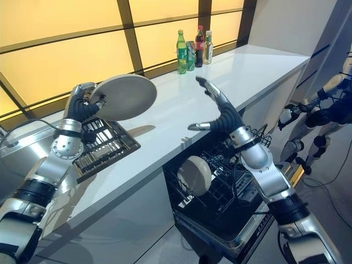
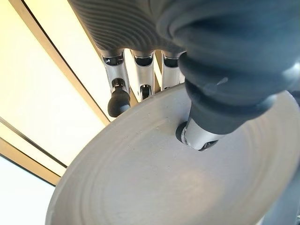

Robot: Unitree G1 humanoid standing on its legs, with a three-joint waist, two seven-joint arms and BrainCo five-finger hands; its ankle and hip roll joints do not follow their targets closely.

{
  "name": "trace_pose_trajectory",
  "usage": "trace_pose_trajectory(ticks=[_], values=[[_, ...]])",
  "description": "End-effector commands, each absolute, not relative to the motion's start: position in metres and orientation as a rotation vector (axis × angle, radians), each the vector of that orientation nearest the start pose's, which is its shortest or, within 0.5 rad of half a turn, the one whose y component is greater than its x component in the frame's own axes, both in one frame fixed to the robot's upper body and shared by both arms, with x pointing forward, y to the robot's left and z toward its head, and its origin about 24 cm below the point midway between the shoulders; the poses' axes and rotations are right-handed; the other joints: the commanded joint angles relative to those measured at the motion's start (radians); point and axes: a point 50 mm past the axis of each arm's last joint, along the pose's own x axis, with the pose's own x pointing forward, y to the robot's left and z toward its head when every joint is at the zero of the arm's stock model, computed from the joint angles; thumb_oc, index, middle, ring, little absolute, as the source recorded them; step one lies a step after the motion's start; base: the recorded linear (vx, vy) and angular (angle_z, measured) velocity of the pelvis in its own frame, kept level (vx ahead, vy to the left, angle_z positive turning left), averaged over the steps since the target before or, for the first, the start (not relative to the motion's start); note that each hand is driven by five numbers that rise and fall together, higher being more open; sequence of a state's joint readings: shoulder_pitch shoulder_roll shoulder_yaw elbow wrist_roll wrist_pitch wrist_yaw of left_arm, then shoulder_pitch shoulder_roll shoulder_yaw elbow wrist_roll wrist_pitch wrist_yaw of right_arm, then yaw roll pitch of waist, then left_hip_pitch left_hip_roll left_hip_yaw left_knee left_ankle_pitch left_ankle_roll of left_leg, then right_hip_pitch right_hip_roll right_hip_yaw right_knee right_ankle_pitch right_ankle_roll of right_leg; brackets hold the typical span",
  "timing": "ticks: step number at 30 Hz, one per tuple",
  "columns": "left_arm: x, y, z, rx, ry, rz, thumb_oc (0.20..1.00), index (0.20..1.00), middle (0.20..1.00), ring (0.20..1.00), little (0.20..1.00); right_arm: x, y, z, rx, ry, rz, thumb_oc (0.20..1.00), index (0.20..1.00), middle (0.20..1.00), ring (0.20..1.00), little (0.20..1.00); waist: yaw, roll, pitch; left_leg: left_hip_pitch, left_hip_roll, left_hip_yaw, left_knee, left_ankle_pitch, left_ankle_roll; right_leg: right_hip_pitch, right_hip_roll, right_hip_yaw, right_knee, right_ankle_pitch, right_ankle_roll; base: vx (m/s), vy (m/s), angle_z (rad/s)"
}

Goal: Pick up plates and place into dishwasher.

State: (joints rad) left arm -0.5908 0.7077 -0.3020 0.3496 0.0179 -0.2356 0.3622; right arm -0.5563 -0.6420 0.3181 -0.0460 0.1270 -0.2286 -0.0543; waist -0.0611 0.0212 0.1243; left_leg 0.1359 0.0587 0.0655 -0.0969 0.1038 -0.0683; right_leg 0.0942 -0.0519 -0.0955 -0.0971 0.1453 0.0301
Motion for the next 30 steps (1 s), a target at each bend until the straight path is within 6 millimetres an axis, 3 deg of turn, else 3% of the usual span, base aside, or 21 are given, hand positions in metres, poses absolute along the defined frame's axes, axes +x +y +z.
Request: trace_pose_trajectory(ticks=[1,9,18,26,30], values=[[0.341,0.188,0.231,0.636,-0.751,0.053,0.200,0.200,0.200,0.200,0.200,0.318,-0.138,0.243,-0.581,-0.786,0.297,1.000,1.000,1.000,1.000,1.000,0.038,-0.016,-0.001,0.015,-0.060,-0.019,0.058,-0.194,0.040,0.033,-0.044,-0.006,0.014,-0.139,0.080,0.01,-0.034,0.13],[0.337,0.153,0.229,0.631,-0.771,-0.145,0.200,0.200,0.200,0.200,0.200,0.339,-0.134,0.246,-0.628,-0.688,0.312,1.000,1.000,1.000,1.000,1.000,0.064,-0.033,-0.016,0.024,-0.055,-0.030,0.059,-0.197,0.039,0.048,-0.044,-0.021,0.011,-0.141,0.077,0.01,-0.029,0.06],[0.332,0.132,0.241,0.682,-0.834,-0.296,0.200,0.200,0.200,0.200,0.200,0.360,-0.132,0.249,-0.695,-0.543,0.384,1.000,1.000,1.000,1.000,1.000,0.089,-0.040,-0.030,0.031,-0.053,-0.042,0.049,-0.192,0.036,0.059,-0.044,-0.036,0.010,-0.145,0.073,0.00,-0.003,0.03],[0.326,0.118,0.246,0.673,-0.876,-0.391,0.200,0.200,0.200,0.200,0.200,0.369,-0.125,0.250,-0.536,-0.443,0.500,1.000,1.000,1.000,1.000,1.000,0.106,-0.041,-0.040,0.033,-0.051,-0.054,0.042,-0.188,0.034,0.064,-0.045,-0.045,0.010,-0.150,0.070,-0.01,-0.003,0.07],[0.325,0.112,0.248,0.661,-0.891,-0.424,0.200,0.200,0.200,0.200,0.200,0.373,-0.117,0.241,-0.457,-0.353,0.600,1.000,1.000,1.000,1.000,1.000,0.113,-0.041,-0.046,0.035,-0.049,-0.057,0.038,-0.187,0.033,0.068,-0.046,-0.049,0.010,-0.153,0.068,0.00,-0.001,0.03]])
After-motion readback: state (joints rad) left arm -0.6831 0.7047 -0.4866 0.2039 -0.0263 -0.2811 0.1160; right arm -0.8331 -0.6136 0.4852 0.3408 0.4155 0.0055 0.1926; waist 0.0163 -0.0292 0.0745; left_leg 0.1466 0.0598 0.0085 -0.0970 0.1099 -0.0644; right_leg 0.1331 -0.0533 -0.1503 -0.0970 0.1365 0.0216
